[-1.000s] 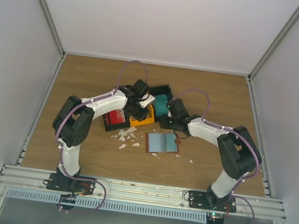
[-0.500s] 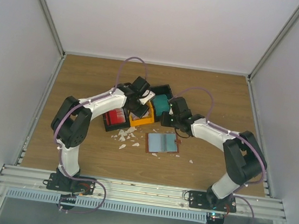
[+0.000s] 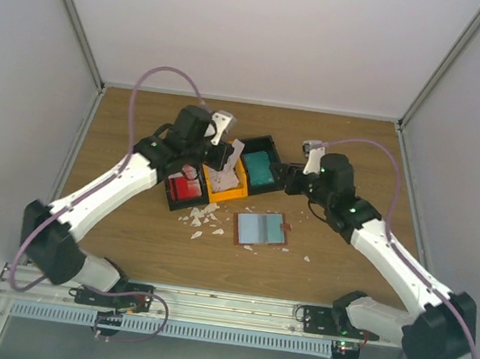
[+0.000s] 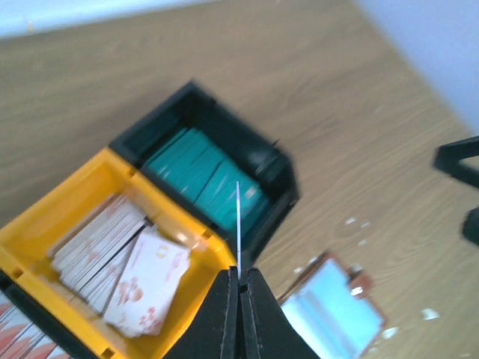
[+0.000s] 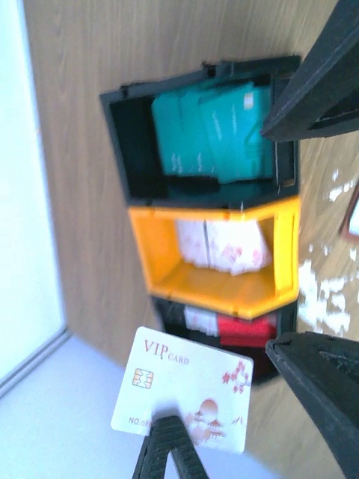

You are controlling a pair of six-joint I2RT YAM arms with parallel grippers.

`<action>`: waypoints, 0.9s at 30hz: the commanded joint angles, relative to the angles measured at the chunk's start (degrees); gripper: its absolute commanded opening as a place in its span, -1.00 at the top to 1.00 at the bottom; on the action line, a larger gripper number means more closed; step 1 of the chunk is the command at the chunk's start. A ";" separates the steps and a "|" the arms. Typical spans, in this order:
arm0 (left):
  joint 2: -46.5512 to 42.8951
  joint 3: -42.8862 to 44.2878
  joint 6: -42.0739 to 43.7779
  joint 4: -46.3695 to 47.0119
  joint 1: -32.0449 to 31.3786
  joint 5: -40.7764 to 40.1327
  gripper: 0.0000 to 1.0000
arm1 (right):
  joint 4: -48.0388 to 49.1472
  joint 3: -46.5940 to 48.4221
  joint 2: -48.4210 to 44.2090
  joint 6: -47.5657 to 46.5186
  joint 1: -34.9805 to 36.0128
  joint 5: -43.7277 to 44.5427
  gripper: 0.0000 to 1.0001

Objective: Put the credit cards into the card holder
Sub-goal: Pick up the credit card from the storage box.

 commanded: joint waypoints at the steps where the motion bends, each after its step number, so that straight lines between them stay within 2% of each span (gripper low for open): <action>1: -9.88 -6.87 -12.30 14.52 -0.33 9.08 1.00 | 3.45 -2.04 -6.96 -0.44 -1.10 -10.60 -0.46; 6: -17.17 -13.18 -22.40 28.32 -0.36 24.27 1.00 | 9.39 -2.66 -10.56 4.09 -1.11 -23.90 -0.58; 9: -19.33 -15.17 -28.28 32.34 -0.40 29.29 1.00 | 13.38 -3.04 -11.08 8.45 -1.11 -30.32 -0.59; 12: -21.41 -17.74 -33.68 37.92 -0.40 32.52 1.00 | 15.47 -3.20 -11.50 12.29 -1.11 -32.90 -0.56; 18: -23.62 -22.43 -42.90 45.52 -0.40 35.81 1.00 | 19.91 -4.96 -11.71 18.87 -1.12 -37.08 -0.17; 22: -24.14 -24.45 -44.86 48.18 -0.45 34.79 1.00 | 28.05 -8.88 -12.33 24.81 -0.96 -41.91 0.25; 27: -24.30 -26.38 -46.51 50.62 -0.99 34.64 1.00 | 32.95 -10.86 -13.09 27.59 -0.77 -43.53 0.40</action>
